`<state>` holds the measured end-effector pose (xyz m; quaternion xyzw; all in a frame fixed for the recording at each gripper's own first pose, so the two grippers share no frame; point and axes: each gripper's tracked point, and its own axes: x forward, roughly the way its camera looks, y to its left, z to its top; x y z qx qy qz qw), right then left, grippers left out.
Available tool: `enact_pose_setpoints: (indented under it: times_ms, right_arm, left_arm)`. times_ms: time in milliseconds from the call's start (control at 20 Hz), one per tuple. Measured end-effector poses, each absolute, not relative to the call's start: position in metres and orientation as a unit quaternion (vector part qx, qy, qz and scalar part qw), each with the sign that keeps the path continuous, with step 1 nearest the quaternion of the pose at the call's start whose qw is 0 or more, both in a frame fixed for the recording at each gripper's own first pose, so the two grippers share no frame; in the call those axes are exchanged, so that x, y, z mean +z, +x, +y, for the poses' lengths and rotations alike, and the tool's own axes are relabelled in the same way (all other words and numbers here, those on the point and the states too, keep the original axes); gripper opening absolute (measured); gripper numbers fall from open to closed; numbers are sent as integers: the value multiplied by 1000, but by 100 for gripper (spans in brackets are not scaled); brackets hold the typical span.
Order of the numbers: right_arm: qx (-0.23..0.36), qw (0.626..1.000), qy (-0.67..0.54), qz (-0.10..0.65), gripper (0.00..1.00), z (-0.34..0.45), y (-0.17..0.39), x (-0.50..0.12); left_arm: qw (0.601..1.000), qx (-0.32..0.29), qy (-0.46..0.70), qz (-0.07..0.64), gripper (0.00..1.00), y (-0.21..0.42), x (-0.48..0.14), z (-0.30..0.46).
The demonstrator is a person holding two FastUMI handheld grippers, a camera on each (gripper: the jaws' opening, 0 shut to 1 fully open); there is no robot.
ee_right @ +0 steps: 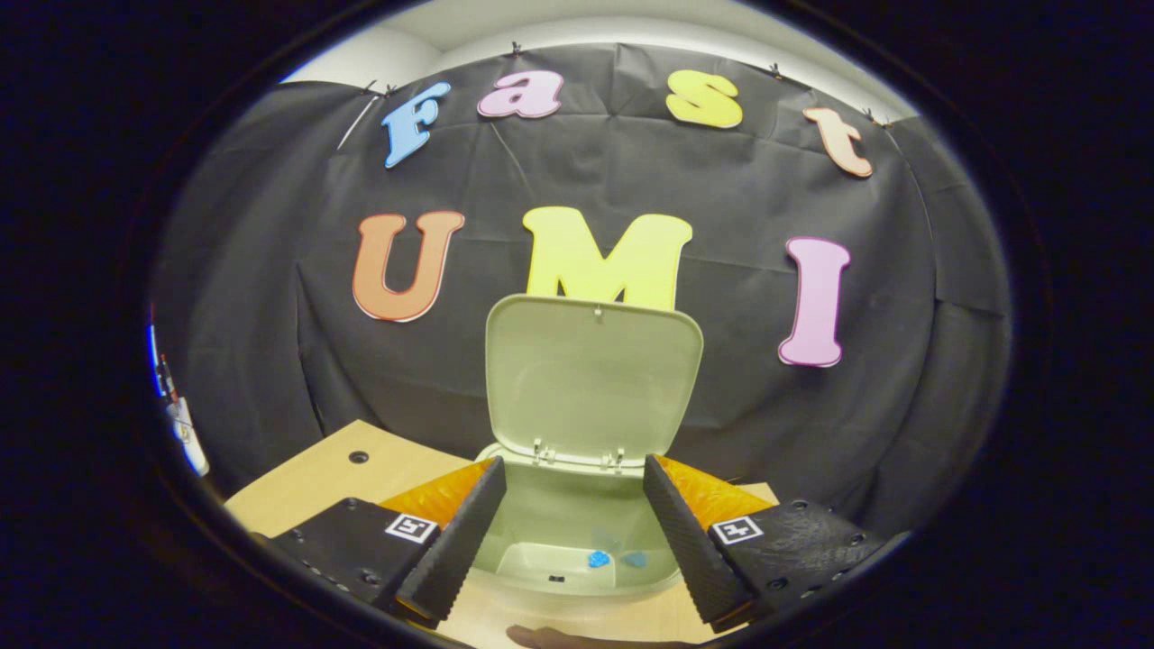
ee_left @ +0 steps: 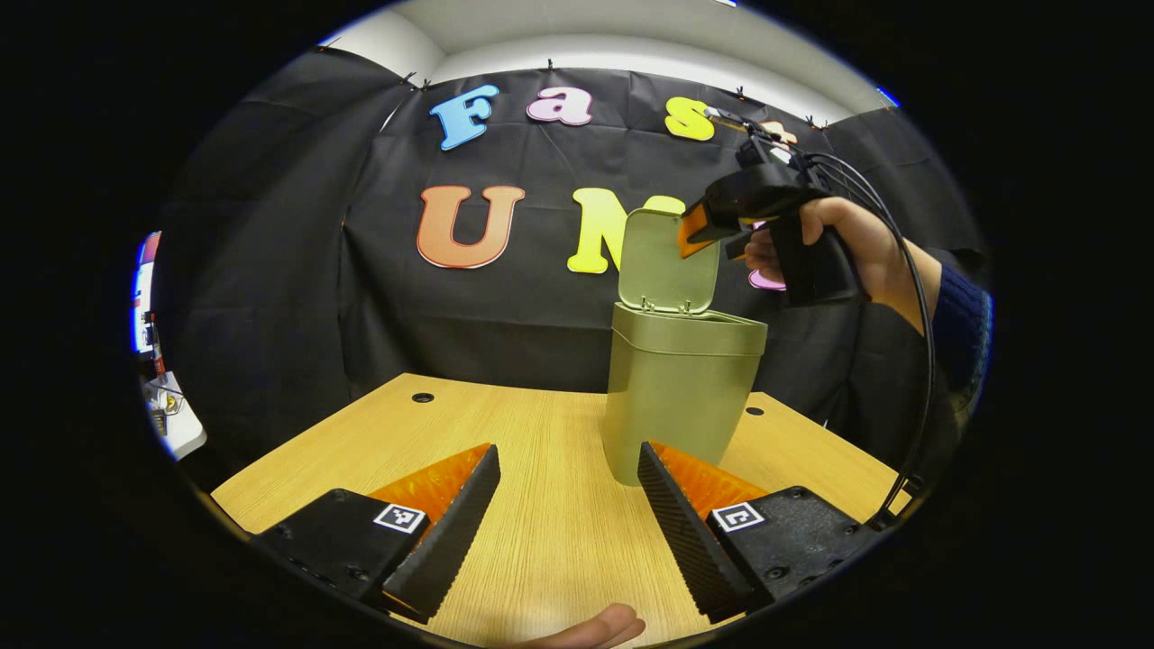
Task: Press the lid of the desktop garbage bin to open it, pick up the crumpled paper on the desktop and throw it into the bin, then pick up the pop can on the desktop and drop it into the bin, and finally close the garbage bin lid.
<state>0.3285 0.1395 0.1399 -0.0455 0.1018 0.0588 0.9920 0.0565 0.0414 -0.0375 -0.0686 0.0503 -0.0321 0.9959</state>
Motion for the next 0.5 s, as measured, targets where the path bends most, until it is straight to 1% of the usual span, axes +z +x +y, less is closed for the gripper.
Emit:
enact_pose_setpoints:
  times_ms: [50,100,300,500]
  right_arm:
    - [55,992,-51,97,97,139,330,151]
    - [53,993,-51,89,95,140,330,161]
    - [64,995,-32,74,94,154,341,201]
    - [62,996,-23,59,94,158,368,230]
  left_arm:
    - [996,-23,-68,52,99,56,-37,46]
    - [997,-19,-65,49,99,56,-35,48]
    - [997,-32,-59,49,99,54,-35,39]
    - [996,-44,-60,48,99,54,-35,33]
